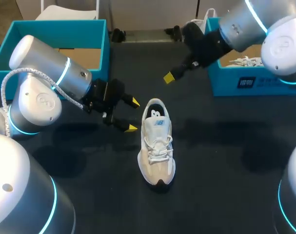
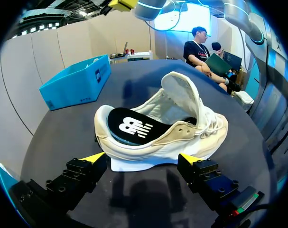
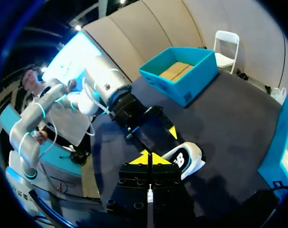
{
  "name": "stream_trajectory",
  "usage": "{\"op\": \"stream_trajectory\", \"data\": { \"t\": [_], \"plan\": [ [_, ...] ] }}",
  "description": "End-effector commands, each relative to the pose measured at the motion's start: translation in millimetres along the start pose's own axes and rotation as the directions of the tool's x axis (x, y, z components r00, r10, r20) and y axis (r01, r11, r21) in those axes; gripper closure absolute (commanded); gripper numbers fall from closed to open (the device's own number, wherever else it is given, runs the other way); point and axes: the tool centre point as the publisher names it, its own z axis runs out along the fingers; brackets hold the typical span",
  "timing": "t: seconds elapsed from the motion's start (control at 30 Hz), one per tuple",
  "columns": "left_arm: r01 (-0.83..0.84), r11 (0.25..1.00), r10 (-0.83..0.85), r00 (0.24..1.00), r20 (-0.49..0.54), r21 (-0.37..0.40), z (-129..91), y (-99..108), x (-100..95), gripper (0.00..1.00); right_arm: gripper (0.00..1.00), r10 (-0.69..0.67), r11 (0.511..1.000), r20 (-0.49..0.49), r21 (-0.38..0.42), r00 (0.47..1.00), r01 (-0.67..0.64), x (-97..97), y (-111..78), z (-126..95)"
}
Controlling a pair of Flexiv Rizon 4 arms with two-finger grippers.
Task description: Take the shoe out of the shoebox, open the shoe tongue, remove and reinsert the insole, then place the shoe into the shoebox
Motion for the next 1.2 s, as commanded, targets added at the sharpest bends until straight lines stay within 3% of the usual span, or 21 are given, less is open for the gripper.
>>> {"op": "stream_trajectory", "data": {
  "t": [0.03, 0.57, 0.6, 0.63, 0.7, 0.8, 0.87, 0.9, 1.0, 1.2],
  "plan": [
    [0.000, 1.000, 0.000, 1.000, 0.000, -0.004, 0, -1, -0.2, 0.00, 1.00, 0.000, 0.998, 0.237, 0.055, 0.972, -0.013, 4.3, 9.2, -4],
    [0.000, 1.000, 0.000, 1.000, 0.000, -0.004, 0, -1, -0.2, 0.00, 1.00, 0.000, 0.998, 0.237, 0.055, 0.972, -0.013, 4.3, 9.2, -4],
    [0.000, 1.000, 0.000, 1.000, 0.000, -0.004, 0, -1, -0.2, 0.00, 1.00, 0.033, 0.999, 0.284, 0.026, 0.958, -0.043, 0.4, 9.3, -3],
    [0.000, 1.000, 0.000, 1.000, 0.000, -0.004, 0, -1, -0.2, 0.00, 1.00, 0.042, 0.996, 0.334, 0.065, 0.942, -0.068, -2.9, 8.1, -1],
    [-0.002, 1.000, 0.002, 1.000, -0.001, -0.005, -4, 0, -0.5, 0.00, 1.00, 0.074, 0.994, 0.399, 0.040, 0.914, -0.098, -7.5, 8.8, 3],
    [-0.008, 1.000, 0.008, 1.000, 0.000, -0.009, -12, 3, -1.9, 0.00, 1.00, 0.084, 0.987, 0.495, 0.077, 0.865, -0.140, -13.5, 9.3, 10],
    [-0.008, 1.000, 0.008, 1.000, 0.000, -0.009, -13, 4, -2.1, 0.00, 1.00, 0.085, 0.987, 0.500, 0.078, 0.862, -0.143, -14.1, 9.2, 11],
    [-0.012, 1.000, 0.012, 1.000, 0.006, -0.011, -21, 6, -4.0, 0.00, 1.00, 0.104, 0.981, 0.549, 0.082, 0.829, -0.178, -18.3, 9.1, 18],
    [-0.017, 1.000, 0.017, 1.000, 0.005, -0.001, -33, 8, -7.0, 0.00, 1.00, 0.130, 0.969, 0.585, 0.096, 0.801, -0.228, -23.3, 7.2, 28],
    [-0.037, 0.999, 0.037, 0.999, 0.016, -0.001, -50, 15, -17.9, 0.00, 1.00, 0.193, 0.956, 0.617, 0.057, 0.763, -0.288, -32.1, 5.3, 44]
  ]
}}
